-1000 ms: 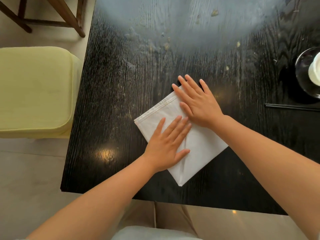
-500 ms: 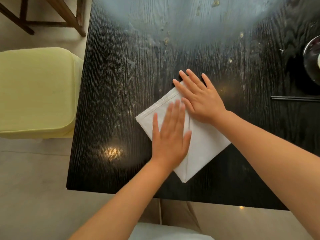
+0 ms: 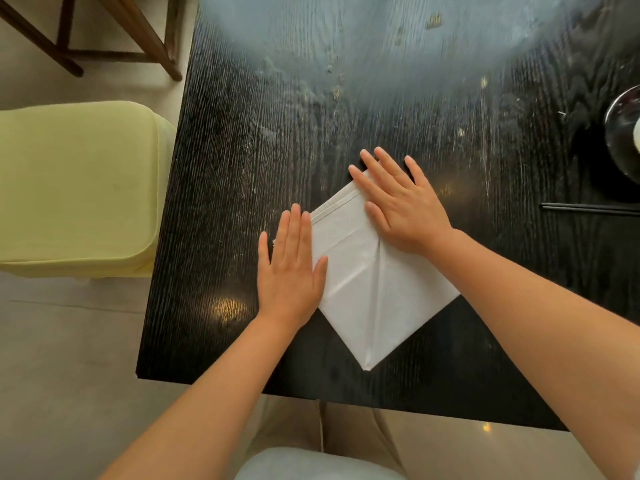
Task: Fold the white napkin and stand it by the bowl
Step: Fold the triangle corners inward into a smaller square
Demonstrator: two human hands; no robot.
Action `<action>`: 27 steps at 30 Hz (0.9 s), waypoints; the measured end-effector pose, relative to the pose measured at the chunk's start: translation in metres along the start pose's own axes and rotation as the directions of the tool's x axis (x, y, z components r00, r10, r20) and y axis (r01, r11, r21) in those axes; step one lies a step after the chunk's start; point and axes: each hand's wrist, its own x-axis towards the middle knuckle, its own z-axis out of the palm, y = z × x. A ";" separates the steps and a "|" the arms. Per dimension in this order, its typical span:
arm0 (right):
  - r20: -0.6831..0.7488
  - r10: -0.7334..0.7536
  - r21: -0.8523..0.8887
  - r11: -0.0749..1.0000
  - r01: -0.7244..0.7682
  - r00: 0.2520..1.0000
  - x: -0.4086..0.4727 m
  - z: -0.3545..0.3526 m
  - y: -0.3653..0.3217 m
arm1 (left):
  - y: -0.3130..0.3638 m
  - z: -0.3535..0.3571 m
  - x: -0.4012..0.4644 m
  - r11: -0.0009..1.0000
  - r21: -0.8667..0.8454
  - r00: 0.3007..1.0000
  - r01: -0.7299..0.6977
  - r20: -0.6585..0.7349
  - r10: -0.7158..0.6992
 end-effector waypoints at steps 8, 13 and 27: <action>-0.245 0.437 0.188 0.897 -0.400 0.865 -0.027 -0.010 -0.011 | -0.009 -0.037 0.012 0.994 -0.071 0.995 -0.078 -0.069 0.073; -0.254 0.573 0.289 0.814 -0.504 0.779 -0.053 -0.013 -0.013 | 0.013 -0.053 0.060 0.984 -0.175 0.999 -0.032 -0.008 0.031; -0.010 0.656 0.318 0.717 -0.620 0.754 -0.041 -0.028 -0.011 | 0.021 -0.050 0.079 0.926 -0.358 0.989 0.121 0.120 -0.083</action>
